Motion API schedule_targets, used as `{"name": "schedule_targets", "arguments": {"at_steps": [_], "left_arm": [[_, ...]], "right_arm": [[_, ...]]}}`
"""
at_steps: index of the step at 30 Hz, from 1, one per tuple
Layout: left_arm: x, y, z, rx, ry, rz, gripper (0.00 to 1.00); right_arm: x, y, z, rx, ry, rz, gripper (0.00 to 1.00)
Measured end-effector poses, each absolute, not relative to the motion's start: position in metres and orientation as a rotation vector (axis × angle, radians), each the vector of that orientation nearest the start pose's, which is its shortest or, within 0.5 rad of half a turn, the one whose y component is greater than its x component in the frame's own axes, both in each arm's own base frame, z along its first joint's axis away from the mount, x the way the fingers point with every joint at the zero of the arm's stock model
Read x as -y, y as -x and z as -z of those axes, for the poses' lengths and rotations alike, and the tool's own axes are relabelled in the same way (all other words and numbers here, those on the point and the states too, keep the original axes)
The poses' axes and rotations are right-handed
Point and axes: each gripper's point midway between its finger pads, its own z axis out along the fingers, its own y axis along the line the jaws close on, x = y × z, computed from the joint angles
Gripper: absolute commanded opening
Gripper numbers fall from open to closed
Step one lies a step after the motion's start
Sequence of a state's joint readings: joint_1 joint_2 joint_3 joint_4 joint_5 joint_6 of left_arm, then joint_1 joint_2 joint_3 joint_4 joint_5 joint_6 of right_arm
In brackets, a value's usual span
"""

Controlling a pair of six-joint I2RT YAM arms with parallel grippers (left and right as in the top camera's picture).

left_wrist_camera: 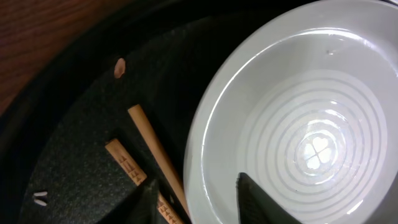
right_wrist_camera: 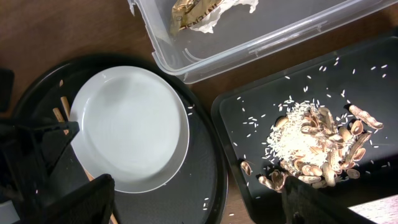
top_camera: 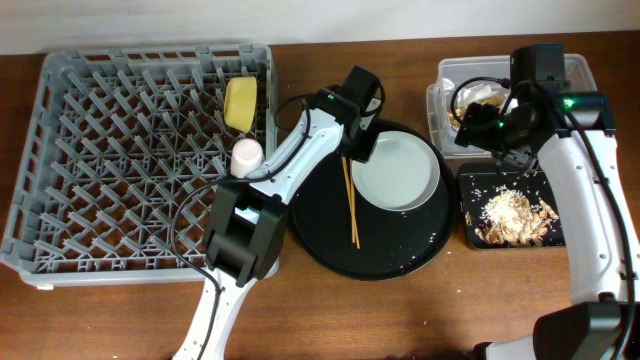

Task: Sort waste into correct bins and load items into the dishwasher rack
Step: 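Grasp the white plate edge with the left gripper and lift it, then stand the white plate upright in the rack behind the yellow bowl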

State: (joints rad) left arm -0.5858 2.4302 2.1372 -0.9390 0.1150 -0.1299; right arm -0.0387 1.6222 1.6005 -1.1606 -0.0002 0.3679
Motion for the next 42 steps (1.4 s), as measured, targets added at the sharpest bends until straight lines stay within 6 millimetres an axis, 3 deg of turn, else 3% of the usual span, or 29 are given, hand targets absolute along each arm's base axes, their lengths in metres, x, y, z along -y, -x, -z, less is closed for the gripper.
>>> {"name": "schedule_targets", "arguments": {"at_steps": [8,11,15,21,23,25,27,30,38,42], "left_arm": [[0.325,-0.447,-0.024,-2.787,-0.697,0.313,0.23],[0.326,-0.447,-0.024,-2.784,-0.701,0.314,0.09],[0.326,-0.448,-0.024,-2.776,-0.708,0.314,0.00],[0.324,-0.445,-0.025,-2.793,-0.712,0.308,0.00],[0.323,-0.443,-0.034,-2.812,-0.715,0.300,0.00],[0.325,-0.446,-0.056,-2.802,-0.715,0.302,0.00],[0.326,-0.456,-0.093,-2.747,-0.698,0.285,0.00],[0.313,-0.466,-0.136,-2.680,-0.662,0.186,0.00],[0.256,-0.488,-0.201,-2.533,-0.534,-0.196,0.00],[0.198,-0.500,-0.270,-2.383,-0.348,-0.377,0.00]], "right_arm": [[0.014,-0.373,-0.204,-2.701,-0.555,-0.089,0.87],[0.014,-0.373,-0.204,-2.701,-0.555,-0.089,0.87],[0.014,-0.373,-0.204,-2.701,-0.555,-0.089,0.87],[0.014,-0.373,-0.204,-2.701,-0.555,-0.089,0.87],[0.014,-0.373,-0.204,-2.700,-0.555,-0.089,0.87],[0.014,-0.373,-0.204,-2.700,-0.555,-0.088,0.87],[0.014,-0.373,-0.204,-2.700,-0.555,-0.089,0.87],[0.014,-0.373,-0.204,-2.701,-0.555,-0.089,0.87],[0.014,-0.373,-0.204,-2.701,-0.555,-0.088,0.87],[0.014,-0.373,-0.204,-2.701,-0.555,-0.089,0.88]]}}
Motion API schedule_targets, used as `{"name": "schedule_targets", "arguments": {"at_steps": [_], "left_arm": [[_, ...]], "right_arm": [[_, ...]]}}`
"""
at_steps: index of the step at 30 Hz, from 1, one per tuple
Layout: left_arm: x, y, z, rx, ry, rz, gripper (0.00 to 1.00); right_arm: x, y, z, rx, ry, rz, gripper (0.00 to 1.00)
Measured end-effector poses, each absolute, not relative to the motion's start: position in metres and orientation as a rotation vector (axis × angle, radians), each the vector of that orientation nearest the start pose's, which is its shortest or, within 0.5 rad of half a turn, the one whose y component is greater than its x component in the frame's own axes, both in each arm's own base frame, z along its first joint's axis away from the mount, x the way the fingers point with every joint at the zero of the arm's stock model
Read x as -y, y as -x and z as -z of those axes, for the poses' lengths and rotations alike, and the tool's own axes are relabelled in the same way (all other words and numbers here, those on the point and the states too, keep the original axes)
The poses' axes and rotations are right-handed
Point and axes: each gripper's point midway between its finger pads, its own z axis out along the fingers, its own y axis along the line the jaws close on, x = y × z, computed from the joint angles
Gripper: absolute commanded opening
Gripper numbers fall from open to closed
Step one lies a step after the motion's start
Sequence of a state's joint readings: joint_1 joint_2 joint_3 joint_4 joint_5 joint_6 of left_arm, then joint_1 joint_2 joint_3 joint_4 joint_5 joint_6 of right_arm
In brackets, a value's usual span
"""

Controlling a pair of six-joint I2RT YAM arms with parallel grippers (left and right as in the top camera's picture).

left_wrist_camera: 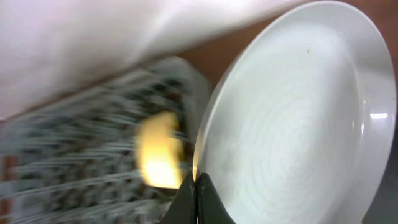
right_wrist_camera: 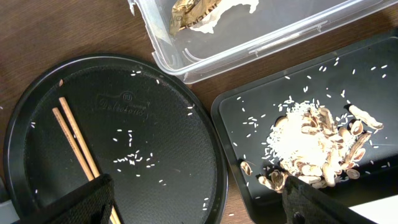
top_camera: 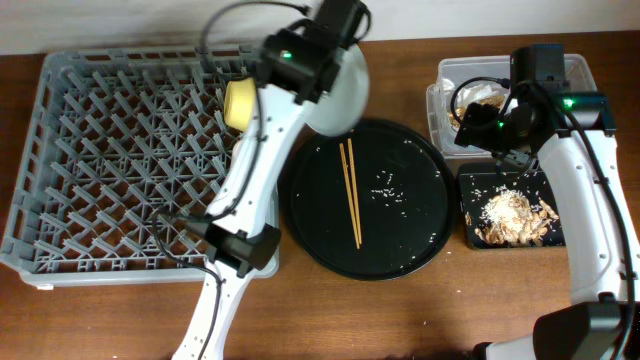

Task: Sort waste into correct bins and load items into the dishwasher rack
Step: 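Stand the white plate upright in the rack behind the yellow bowl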

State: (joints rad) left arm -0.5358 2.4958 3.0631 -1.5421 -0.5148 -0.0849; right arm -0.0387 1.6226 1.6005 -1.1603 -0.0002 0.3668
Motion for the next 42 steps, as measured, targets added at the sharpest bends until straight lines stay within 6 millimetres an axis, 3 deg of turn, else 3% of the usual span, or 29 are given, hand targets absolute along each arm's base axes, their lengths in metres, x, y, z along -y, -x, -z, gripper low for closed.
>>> {"name": "schedule_targets", "arguments": {"at_steps": [1,3,8,12,16,21,28,42], "left_arm": [[0.175,-0.504,-0.290,-2.329,-0.271,-0.439,0.00],[0.140,-0.510,-0.310,-2.275,-0.195,-0.559,0.00],[0.030,-0.520,-0.339,-2.195,0.014,-0.917,0.00],[-0.007,-0.517,-0.347,-2.171,0.100,-1.029,0.00],[-0.021,-0.515,-0.344,-2.187,0.119,-1.066,0.00],[-0.027,-0.513,-0.305,-2.300,0.066,-1.175,0.00],[-0.026,-0.522,-0.273,-2.342,0.060,-1.206,0.00],[-0.015,-0.544,-0.234,-2.369,0.052,-1.135,0.00]], "right_arm": [[0.014,-0.373,-0.204,-2.701,-0.555,-0.088,0.88],[0.014,-0.373,-0.204,-2.701,-0.555,-0.089,0.88],[0.014,-0.373,-0.204,-2.701,-0.555,-0.089,0.88],[0.014,-0.370,-0.203,-2.712,-0.557,-0.086,0.88],[0.014,-0.370,-0.203,-2.714,-0.557,-0.086,0.88],[0.014,-0.369,-0.203,-2.716,-0.558,-0.086,0.88],[0.014,-0.369,-0.203,-2.716,-0.558,-0.086,0.88],[0.014,-0.368,-0.202,-2.720,-0.559,-0.084,0.88]]}}
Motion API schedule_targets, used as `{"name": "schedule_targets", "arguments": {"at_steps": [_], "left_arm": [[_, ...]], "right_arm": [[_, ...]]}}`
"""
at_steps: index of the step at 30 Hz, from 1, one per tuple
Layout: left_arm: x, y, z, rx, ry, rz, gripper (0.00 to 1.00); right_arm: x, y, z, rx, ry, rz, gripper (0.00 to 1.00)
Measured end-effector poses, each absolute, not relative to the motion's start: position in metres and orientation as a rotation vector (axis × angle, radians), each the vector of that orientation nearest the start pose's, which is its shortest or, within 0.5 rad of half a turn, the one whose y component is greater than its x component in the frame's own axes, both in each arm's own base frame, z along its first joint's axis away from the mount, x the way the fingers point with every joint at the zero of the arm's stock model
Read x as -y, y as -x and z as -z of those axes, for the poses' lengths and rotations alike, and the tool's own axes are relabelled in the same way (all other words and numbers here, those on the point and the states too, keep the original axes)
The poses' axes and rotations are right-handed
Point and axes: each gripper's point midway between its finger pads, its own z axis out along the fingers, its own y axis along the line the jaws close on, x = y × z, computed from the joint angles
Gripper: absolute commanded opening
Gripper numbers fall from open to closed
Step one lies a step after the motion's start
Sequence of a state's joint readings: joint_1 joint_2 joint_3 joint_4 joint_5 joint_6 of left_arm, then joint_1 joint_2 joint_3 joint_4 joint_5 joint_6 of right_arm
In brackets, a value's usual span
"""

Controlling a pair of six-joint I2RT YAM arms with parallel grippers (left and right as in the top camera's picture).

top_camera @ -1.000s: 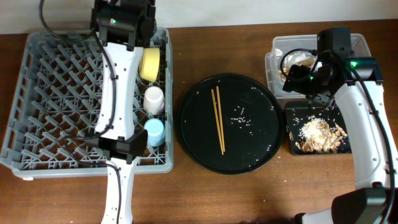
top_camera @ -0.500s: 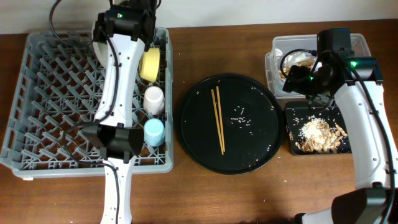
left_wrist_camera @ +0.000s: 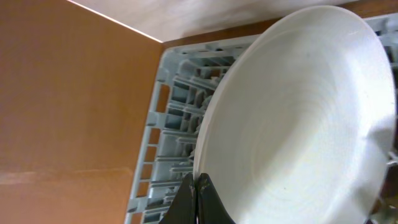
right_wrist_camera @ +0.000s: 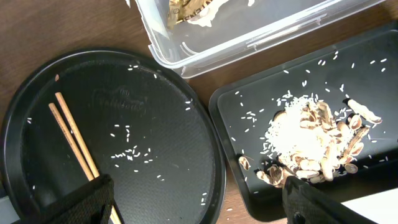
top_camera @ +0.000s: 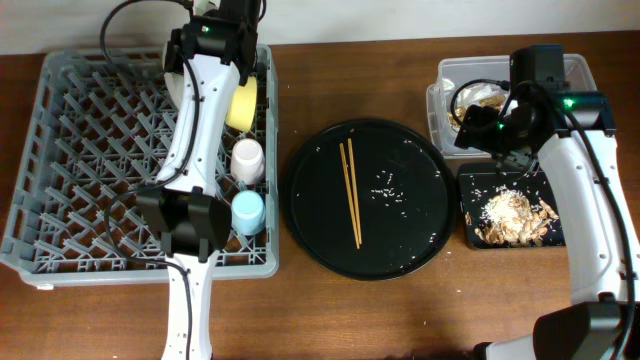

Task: Sort waste into correct bins and load items into the dishwasher rack
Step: 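Stand the white plate upright in the rack behind the yellow bowl, then grasp one chopstick with the left gripper and place it in the rack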

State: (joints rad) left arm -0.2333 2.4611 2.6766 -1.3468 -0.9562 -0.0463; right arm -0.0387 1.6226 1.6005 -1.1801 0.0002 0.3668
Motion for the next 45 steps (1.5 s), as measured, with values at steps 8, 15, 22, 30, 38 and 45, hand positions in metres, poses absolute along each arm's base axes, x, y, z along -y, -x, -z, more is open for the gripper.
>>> {"name": "schedule_targets", "arguments": {"at_steps": [8,15,22,30,38,45], "left_arm": [[0.001,-0.556,-0.217,-2.404,0.043,-0.973,0.87],[0.109,-0.541,-0.227,-2.520,-0.210,-0.330,0.86],[0.274,-0.439,-0.185,-2.737,-0.672,0.240,0.80],[0.283,-0.420,-0.056,-3.034,-0.566,0.212,0.62],[0.279,-0.421,-0.030,-3.095,-0.436,0.337,0.52],[0.283,-0.417,-0.020,-3.115,-0.424,0.345,0.42]], "right_arm": [[0.014,-0.367,-0.202,-2.726,-0.560,-0.083,0.88],[0.014,-0.367,-0.202,-2.726,-0.560,-0.083,0.88],[0.014,-0.367,-0.202,-2.726,-0.560,-0.083,0.88],[0.014,-0.366,-0.202,-2.729,-0.560,-0.082,0.88],[0.014,-0.366,-0.202,-2.729,-0.561,-0.082,0.88],[0.014,-0.366,-0.202,-2.729,-0.561,-0.082,0.88]]}}
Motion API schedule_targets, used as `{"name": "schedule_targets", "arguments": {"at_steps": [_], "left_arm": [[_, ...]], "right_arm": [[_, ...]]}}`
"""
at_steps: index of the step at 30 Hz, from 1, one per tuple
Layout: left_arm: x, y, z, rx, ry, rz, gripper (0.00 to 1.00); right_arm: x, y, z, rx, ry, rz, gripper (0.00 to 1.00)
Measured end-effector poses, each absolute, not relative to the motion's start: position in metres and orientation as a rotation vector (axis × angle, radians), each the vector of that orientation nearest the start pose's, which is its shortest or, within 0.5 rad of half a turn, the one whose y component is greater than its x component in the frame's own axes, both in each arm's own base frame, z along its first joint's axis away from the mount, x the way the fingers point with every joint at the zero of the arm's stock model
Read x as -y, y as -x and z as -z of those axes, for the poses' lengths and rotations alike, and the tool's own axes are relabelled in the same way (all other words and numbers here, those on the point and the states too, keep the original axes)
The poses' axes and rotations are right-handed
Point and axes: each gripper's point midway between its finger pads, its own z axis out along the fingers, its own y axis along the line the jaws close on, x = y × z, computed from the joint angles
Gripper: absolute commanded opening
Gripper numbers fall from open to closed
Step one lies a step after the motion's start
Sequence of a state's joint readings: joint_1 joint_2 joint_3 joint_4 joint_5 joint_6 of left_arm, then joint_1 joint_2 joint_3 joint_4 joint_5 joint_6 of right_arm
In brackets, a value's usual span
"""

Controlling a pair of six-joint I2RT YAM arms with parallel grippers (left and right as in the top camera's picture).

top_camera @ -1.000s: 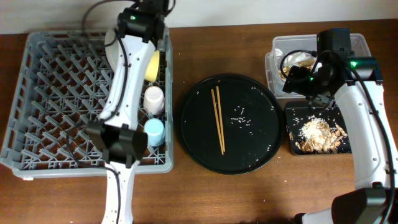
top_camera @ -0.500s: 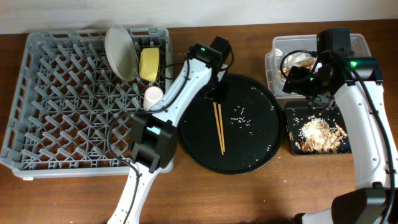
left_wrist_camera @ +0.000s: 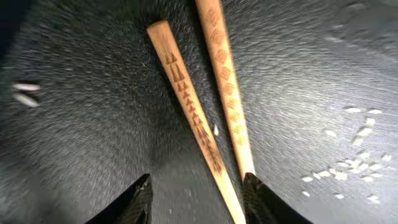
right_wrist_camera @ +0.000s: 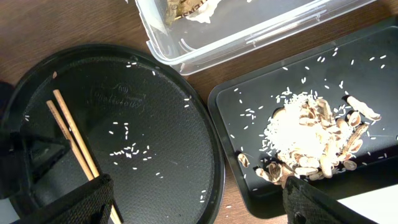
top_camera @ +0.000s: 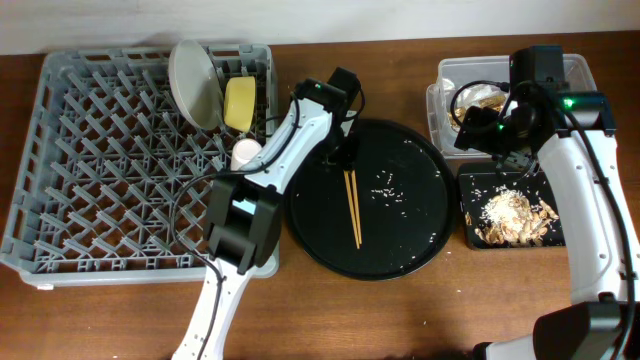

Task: Sort waste into correct bins and load items into the dishwasher rack
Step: 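Grasp one chopstick with the left gripper and place it in the rack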

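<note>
A white plate (top_camera: 192, 82) stands on edge in the back row of the grey dishwasher rack (top_camera: 100, 180), next to a yellow item (top_camera: 238, 103) and a white cup (top_camera: 246, 152). Two wooden chopsticks (top_camera: 351, 205) lie on the round black tray (top_camera: 400, 245). My left gripper (top_camera: 340, 150) is open, low over their far ends. In the left wrist view the chopsticks (left_wrist_camera: 193, 112) run between its fingertips (left_wrist_camera: 140, 202), with nothing gripped. My right gripper (top_camera: 500, 140) hangs open and empty above the gap between the bins, its fingers (right_wrist_camera: 74, 202) spread wide.
A clear plastic bin (top_camera: 445, 75) holding wrappers sits at the back right. In front of it a black rectangular tray (top_camera: 470, 235) holds rice and nut shells (top_camera: 510, 215). Loose rice grains (top_camera: 383, 190) lie on the round tray.
My left gripper has let go of the white plate, which now stands in the rack's back row. It has moved from over the rack to the tray and is open over the chopsticks.
My left gripper stood open around the rim of the white plate on the round tray. Then it held the plate lifted beyond the tray's far edge, then over the rack's back. Now the plate stands in the rack. The right arm has barely moved.
</note>
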State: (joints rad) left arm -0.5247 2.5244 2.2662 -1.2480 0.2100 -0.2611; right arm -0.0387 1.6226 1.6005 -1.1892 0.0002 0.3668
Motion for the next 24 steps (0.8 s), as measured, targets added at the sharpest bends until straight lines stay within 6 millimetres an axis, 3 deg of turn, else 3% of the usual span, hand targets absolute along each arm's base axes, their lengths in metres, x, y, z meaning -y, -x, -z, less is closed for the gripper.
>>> {"name": "schedule_targets", "arguments": {"at_steps": [1,6,10,14,19,24], "left_arm": [[0.283,-0.416,-0.012,-3.136,-0.415,0.343,0.41],[0.282,-0.414,-0.010,-3.147,-0.408,0.338,0.38],[0.276,-0.410,-0.008,-3.156,-0.415,0.232,0.37],[0.284,-0.414,-0.007,-3.084,-0.458,0.094,0.37],[0.294,-0.422,-0.007,-3.010,-0.479,0.035,0.01],[0.293,-0.422,-0.007,-3.011,-0.472,0.026,0.01]], "right_arm": [[0.014,-0.366,-0.202,-2.729,-0.560,-0.082,0.88],[0.014,-0.364,-0.195,-2.741,-0.563,-0.080,0.88],[0.014,-0.367,-0.191,-2.735,-0.562,-0.081,0.92],[0.014,-0.368,-0.192,-2.730,-0.560,-0.082,0.92],[0.014,-0.368,-0.192,-2.730,-0.561,-0.082,0.92],[0.014,-0.369,-0.192,-2.726,-0.559,-0.083,0.92]]}}
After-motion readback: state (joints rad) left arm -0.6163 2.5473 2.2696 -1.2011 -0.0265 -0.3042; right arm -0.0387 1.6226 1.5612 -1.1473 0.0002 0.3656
